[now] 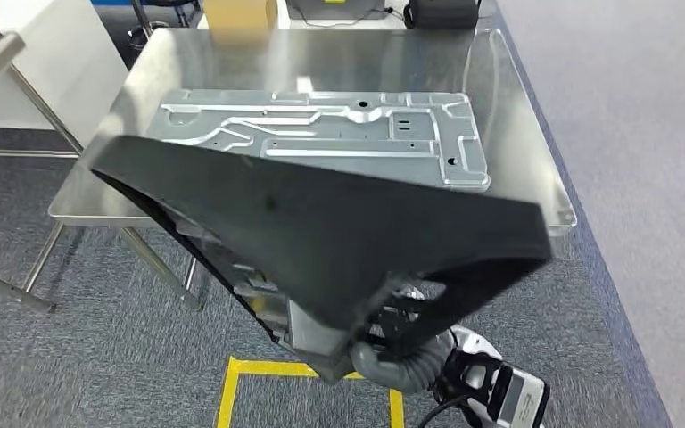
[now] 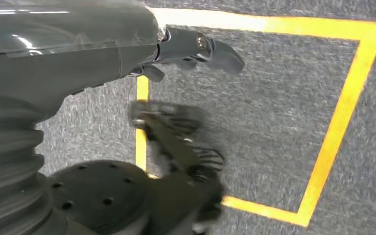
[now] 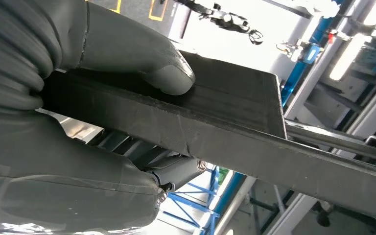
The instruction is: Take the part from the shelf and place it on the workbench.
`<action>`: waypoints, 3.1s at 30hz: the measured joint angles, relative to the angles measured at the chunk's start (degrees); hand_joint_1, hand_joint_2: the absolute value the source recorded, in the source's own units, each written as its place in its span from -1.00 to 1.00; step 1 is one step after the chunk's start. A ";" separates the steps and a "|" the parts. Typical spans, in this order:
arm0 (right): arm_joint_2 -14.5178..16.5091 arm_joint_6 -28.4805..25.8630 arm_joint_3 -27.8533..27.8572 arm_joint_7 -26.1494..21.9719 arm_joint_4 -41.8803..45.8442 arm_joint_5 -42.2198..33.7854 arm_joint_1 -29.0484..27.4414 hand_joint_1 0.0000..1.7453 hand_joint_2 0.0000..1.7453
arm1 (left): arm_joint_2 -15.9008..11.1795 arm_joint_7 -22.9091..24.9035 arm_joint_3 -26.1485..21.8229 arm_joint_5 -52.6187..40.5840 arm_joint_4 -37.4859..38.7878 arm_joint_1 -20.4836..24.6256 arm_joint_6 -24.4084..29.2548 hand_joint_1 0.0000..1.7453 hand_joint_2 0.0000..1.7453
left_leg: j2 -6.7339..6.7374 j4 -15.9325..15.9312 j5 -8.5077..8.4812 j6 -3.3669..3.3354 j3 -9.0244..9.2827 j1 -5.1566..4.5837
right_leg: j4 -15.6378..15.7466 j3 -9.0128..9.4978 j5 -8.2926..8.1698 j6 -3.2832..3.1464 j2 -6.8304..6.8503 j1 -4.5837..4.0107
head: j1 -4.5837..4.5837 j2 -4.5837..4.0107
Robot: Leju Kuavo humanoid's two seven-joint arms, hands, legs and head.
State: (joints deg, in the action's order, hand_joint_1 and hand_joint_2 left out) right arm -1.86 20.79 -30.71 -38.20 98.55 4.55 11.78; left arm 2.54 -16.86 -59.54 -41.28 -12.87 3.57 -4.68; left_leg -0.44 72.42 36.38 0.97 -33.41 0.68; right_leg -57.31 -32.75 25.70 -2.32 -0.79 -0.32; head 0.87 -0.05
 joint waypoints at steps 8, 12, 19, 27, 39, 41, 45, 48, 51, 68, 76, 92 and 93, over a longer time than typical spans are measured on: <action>0.28 0.84 0.01 -0.15 -0.28 0.10 -0.56 0.92 1.00 | -0.02 0.24 -0.24 0.28 0.01 -0.65 0.38 -1.00 1.00 | 0.00 -12.35 -13.44 -1.46 -4.18 -0.88 | -0.67 7.78 7.28 1.37 -0.73 -0.13 | 0.20 0.01; 0.31 0.76 0.19 -0.38 -0.11 0.50 -0.33 0.92 1.00 | 0.04 0.04 -0.34 0.27 0.00 -0.19 0.48 -1.00 1.00 | -0.04 -14.10 -12.08 -2.66 -1.03 -0.59 | -8.43 3.83 6.03 2.67 -0.21 0.19 | 0.18 0.01; 0.20 -0.77 1.98 -1.33 0.04 2.49 -0.40 0.92 1.00 | 0.14 -0.46 -0.44 -0.09 0.00 -0.22 0.90 -1.00 1.00 | -0.30 -15.02 -7.53 -2.31 5.08 -0.04 | -10.08 -6.11 6.47 3.71 0.35 1.08 | 0.27 0.00; 0.09 -5.26 4.05 0.08 0.95 7.94 0.67 0.92 1.00 | 0.56 -0.92 -0.72 -0.36 0.00 0.17 0.87 -1.00 1.00 | -0.23 -12.21 -3.77 0.14 6.54 0.10 | -1.16 -4.46 -3.04 0.98 0.36 0.65 | 0.16 0.00; 0.63 -15.08 2.28 5.50 -4.62 23.27 9.44 0.92 1.00 | 0.55 -1.35 -1.45 -1.78 0.00 0.74 0.12 -1.00 1.00 | 0.15 -14.00 -10.56 -1.04 -0.65 -0.42 | -1.45 -2.33 -0.86 1.41 0.10 0.15 | 0.00 0.00; 0.78 -17.12 1.25 7.10 -5.74 26.36 11.30 0.92 1.00 | 0.62 -1.44 -1.56 -2.03 0.00 0.75 -0.04 -1.00 1.00 | 0.17 -14.33 -11.36 -1.69 -0.52 -0.10 | -1.94 -2.51 -0.30 2.07 0.19 0.09 | 0.05 0.00; 0.94 -22.78 -1.11 10.90 -8.96 35.43 16.04 0.92 1.00 | 0.66 -1.50 -1.78 -2.77 0.00 0.93 -0.23 -1.00 1.00 | 0.28 -14.68 -11.77 -2.23 -0.45 0.14 | -12.94 -7.28 5.77 3.13 0.41 0.53 | 0.25 0.01; 0.97 -26.11 -2.95 13.89 -12.38 42.48 19.37 0.92 1.00 | 0.64 -1.62 -1.94 -3.16 0.00 0.99 -0.42 -1.00 1.00 | 0.20 -14.45 -11.71 -2.15 -0.52 0.11 | -16.05 -8.67 5.53 3.36 0.49 0.97 | 0.26 0.00; 1.34 -27.58 -4.67 17.43 -16.45 48.88 24.44 0.92 1.00 | 0.66 -2.14 -2.12 -3.51 0.00 1.04 -1.10 -1.00 1.00 | 0.10 -14.02 -11.48 -1.68 -0.66 0.02 | -5.73 -3.74 0.67 3.00 0.51 1.01 | 0.25 0.00; 7.21 -28.21 -10.02 24.34 -60.71 63.81 40.07 0.92 1.00 | 0.56 -6.94 -2.17 -5.38 0.00 1.69 -5.54 -1.00 1.00 | 0.08 -12.93 -11.59 -0.14 -1.62 -0.05 | -1.83 -2.47 -0.48 1.13 0.55 0.08 | 0.13 0.01; 9.04 -27.92 -10.79 24.96 -72.14 65.51 41.00 -1.00 -1.00 | 0.57 -7.22 -2.21 -5.12 0.00 1.75 -6.34 -1.00 1.00 | 0.10 -14.14 -11.90 -1.95 -1.20 0.33 | -14.94 -8.83 6.14 3.16 0.61 0.53 | 0.25 0.01; 11.46 -29.68 -4.97 13.03 -75.63 51.22 40.44 -1.00 -1.00 | 0.52 -5.62 -2.65 -5.49 0.02 2.07 -6.73 -1.00 -1.00 | 0.14 0.27 -4.01 0.76 -7.03 0.34 | -0.84 -2.65 -1.59 0.56 0.71 0.50 | 0.03 -0.01; 11.66 -29.14 -3.40 10.06 -74.92 48.37 40.01 -1.00 -1.00 | 0.52 -5.59 -2.69 -5.56 0.02 2.07 -6.81 -1.00 -1.00 | 0.14 1.76 -3.93 0.86 -7.69 0.36 | -0.94 -2.65 -1.55 0.54 0.70 0.47 | 0.03 -0.01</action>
State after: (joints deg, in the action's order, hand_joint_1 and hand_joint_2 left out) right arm 9.80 -8.36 -34.11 -28.14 23.63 52.93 51.79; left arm 3.06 -22.45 -62.23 -46.84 -12.85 5.65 -11.49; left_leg -0.30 74.18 32.45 1.83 -41.10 1.03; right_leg -58.26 -35.41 24.15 -1.78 -0.09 0.15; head 0.90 -0.05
